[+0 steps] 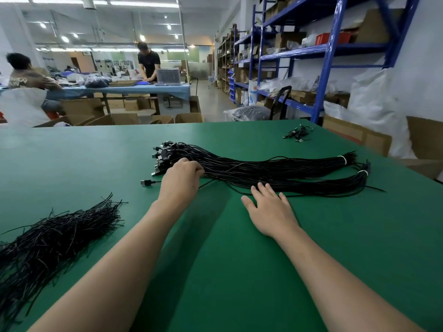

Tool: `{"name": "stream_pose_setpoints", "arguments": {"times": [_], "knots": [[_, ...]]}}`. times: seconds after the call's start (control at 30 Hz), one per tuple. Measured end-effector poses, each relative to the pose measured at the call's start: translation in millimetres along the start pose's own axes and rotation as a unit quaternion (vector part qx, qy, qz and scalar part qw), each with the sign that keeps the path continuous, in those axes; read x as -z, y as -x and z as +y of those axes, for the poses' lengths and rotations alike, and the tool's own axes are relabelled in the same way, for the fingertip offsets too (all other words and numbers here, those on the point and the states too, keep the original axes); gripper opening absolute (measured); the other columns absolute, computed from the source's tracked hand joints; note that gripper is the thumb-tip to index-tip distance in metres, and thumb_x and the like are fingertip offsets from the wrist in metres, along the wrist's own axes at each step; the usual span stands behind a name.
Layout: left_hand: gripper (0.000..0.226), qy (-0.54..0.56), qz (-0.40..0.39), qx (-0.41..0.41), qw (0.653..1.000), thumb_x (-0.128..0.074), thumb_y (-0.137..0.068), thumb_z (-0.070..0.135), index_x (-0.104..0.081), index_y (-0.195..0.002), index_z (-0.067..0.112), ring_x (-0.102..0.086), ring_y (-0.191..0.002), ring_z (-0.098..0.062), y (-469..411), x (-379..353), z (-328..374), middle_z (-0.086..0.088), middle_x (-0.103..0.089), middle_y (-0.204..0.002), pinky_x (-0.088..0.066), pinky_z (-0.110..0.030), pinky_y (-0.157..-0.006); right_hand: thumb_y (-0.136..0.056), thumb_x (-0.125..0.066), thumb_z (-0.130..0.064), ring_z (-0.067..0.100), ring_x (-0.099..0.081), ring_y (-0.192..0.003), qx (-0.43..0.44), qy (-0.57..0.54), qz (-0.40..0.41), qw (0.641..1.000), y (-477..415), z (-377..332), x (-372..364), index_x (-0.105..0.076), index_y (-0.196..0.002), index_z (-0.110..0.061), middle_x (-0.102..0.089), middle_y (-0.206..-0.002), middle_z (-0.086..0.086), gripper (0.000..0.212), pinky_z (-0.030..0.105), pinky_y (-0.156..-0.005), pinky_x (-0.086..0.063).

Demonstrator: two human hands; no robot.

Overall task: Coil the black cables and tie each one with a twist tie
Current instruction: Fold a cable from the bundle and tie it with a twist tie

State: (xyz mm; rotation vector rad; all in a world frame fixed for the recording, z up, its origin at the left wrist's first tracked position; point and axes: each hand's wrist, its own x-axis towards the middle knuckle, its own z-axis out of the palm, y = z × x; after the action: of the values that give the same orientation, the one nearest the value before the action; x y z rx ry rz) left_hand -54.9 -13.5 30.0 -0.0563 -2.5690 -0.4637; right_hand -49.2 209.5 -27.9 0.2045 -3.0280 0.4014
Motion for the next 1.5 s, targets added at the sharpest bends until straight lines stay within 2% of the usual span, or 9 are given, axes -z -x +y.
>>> {"name": "stream_pose_setpoints", "arguments": {"times": [0.3, 0.4, 0.47, 0.57, 0.73, 1.0, 1.27, 1.4, 1.5], "knots": [[0.029, 0.052, -0.101, 0.033, 0.993, -0.054, -0.102, 0.029, -0.07, -0.078, 0.028, -0.042, -0.042, -0.01, 65, 49, 9, 0.007, -0.05, -0.05, -0.029, -0.027, -0.046, -0.104, -0.036, -0.052, 0.017, -0.012, -0.155, 0.004, -0.05, 0.017, 0.999, 4, -1, 6, -0.038, -0.153, -0.033, -0.019, -0.167, -0.001, 0.052, 0.042, -0.125, -0.011], [0.03, 0.107, -0.077, 0.073, 0.989, -0.054, -0.103, 0.026, -0.069, -0.077, 0.028, -0.038, -0.038, -0.008, 92, 53, 5, 0.006, -0.046, -0.047, -0.027, -0.021, -0.042, -0.099, -0.057, -0.034, 0.024, -0.052, -0.122, -0.029, -0.138, 0.068, 0.988, 7, 3, 14, -0.05, -0.128, -0.021, -0.049, -0.141, 0.001, 0.033, 0.037, -0.095, -0.043], [0.031, 0.132, -0.063, 0.087, 0.985, -0.054, -0.103, 0.025, -0.069, -0.076, 0.028, -0.038, -0.038, -0.009, 109, 56, 3, 0.006, -0.044, -0.045, -0.027, -0.022, -0.042, -0.096, -0.059, -0.023, 0.024, -0.055, -0.112, -0.056, -0.165, 0.1, 0.98, 9, 4, 18, -0.049, -0.127, -0.019, -0.05, -0.138, 0.001, 0.033, 0.036, -0.088, -0.044], [0.029, 0.106, -0.048, 0.077, 0.99, -0.053, -0.103, 0.03, -0.069, -0.079, 0.03, -0.039, -0.04, -0.01, 132, 59, 3, 0.007, -0.044, -0.044, -0.028, -0.029, -0.046, -0.09, -0.059, -0.015, 0.024, -0.021, -0.152, -0.117, -0.144, 0.136, 0.973, 11, 6, 22, -0.049, -0.137, -0.02, -0.033, -0.16, 0.004, 0.048, 0.051, -0.123, -0.016], [0.025, 0.068, 0.022, 0.09, 0.993, -0.053, -0.102, 0.032, -0.069, -0.084, 0.029, -0.042, -0.05, -0.016, 149, 65, -12, 0.011, -0.043, -0.047, -0.029, -0.033, -0.051, -0.095, -0.056, -0.022, 0.023, 0.008, -0.156, -0.174, -0.144, 0.124, 0.966, 12, 11, 22, -0.044, -0.147, -0.019, -0.008, -0.169, 0.009, 0.054, 0.055, -0.124, -0.002], [0.048, -0.007, -0.087, -0.05, 0.995, -0.043, -0.102, 0.055, -0.049, -0.142, 0.031, -0.059, -0.115, -0.014, 155, 48, 11, 0.012, -0.059, -0.125, -0.049, -0.032, -0.088, -0.111, -0.025, -0.036, 0.018, -0.006, -0.156, -0.039, -0.142, 0.091, 0.985, 7, 4, 17, -0.038, -0.152, -0.006, -0.027, -0.165, 0.007, 0.053, 0.037, -0.124, -0.011], [0.036, 0.011, -0.113, -0.075, 0.991, -0.039, -0.104, 0.049, -0.054, -0.135, 0.038, -0.065, -0.107, -0.018, 160, 43, 21, 0.018, -0.063, -0.125, -0.052, -0.036, -0.086, -0.108, -0.043, -0.028, 0.011, -0.024, -0.151, 0.264, -0.22, 0.165, 0.925, 22, -32, 17, -0.046, -0.149, -0.009, -0.039, -0.159, 0.003, 0.045, 0.03, -0.124, -0.021], [0.026, 0.158, -0.048, -0.007, 0.986, -0.047, -0.105, 0.035, -0.072, -0.102, 0.031, -0.056, -0.063, -0.007, 156, 43, 16, 0.015, -0.064, -0.068, -0.046, -0.032, -0.064, -0.097, -0.063, -0.034, 0.023, -0.043, -0.136, 0.203, -0.154, 0.259, 0.932, 20, -25, 17, -0.05, -0.141, -0.006, -0.045, -0.146, 0.009, 0.053, 0.037, -0.115, -0.037], [0.03, 0.309, -0.009, 0.088, 0.947, -0.048, -0.106, 0.029, -0.075, -0.09, 0.03, -0.043, -0.053, -0.005, 146, 48, 13, 0.016, -0.048, -0.052, -0.035, -0.023, -0.053, -0.086, -0.077, -0.035, 0.02, -0.054, -0.091, 0.091, -0.188, 0.369, 0.905, 28, -14, 23, -0.058, -0.105, -0.01, -0.053, -0.106, 0.002, 0.037, 0.033, -0.081, -0.049]]}}
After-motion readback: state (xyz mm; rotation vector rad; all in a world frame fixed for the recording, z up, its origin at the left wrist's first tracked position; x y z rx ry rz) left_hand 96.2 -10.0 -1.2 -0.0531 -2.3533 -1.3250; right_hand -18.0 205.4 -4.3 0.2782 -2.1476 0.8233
